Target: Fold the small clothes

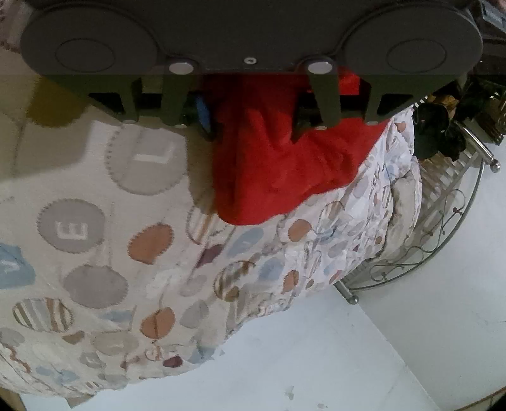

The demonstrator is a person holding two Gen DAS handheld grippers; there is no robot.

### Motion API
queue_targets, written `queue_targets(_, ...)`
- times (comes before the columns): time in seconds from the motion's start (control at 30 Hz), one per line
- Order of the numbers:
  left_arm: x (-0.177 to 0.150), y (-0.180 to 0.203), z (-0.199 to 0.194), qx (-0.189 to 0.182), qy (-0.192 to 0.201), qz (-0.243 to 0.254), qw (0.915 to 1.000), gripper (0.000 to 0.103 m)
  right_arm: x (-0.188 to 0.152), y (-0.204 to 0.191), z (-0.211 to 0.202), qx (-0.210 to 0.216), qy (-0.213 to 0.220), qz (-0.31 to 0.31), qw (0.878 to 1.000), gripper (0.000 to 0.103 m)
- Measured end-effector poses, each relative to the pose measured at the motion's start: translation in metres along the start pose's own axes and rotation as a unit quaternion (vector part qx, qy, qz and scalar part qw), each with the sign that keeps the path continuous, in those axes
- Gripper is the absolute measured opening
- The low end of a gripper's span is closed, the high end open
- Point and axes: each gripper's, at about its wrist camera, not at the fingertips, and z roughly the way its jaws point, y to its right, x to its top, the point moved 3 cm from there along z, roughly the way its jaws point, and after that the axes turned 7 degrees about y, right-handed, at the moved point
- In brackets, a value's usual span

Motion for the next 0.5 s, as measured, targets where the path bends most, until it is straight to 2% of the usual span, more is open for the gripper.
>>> queue_targets(0.17,-0.004,-0.005,0.012,-0.002,-0.003,-0.012,0.9999,0.100,-0.002,0.008,-0.004,0.004,-0.002,-0.017,1.000,0.058)
queue_targets(0.27,-0.010,-0.005,0.010,0.005,0.002,-0.012,0.9999,0.100,-0.004,0.010,-0.003,0.001,0.000,-0.014,1.000,0.060)
queue_targets(0.43,-0.010,0.006,-0.004,0.044,0.022,0.017,0.9986,0.103,-0.004,0.002,-0.011,-0.016,0.004,-0.028,0.999,0.073)
queue_targets(0.5,-0.010,0.017,-0.006,0.072,0.027,0.057,0.9954,0.103,-0.003,-0.003,-0.014,-0.033,0.002,-0.043,0.999,0.079)
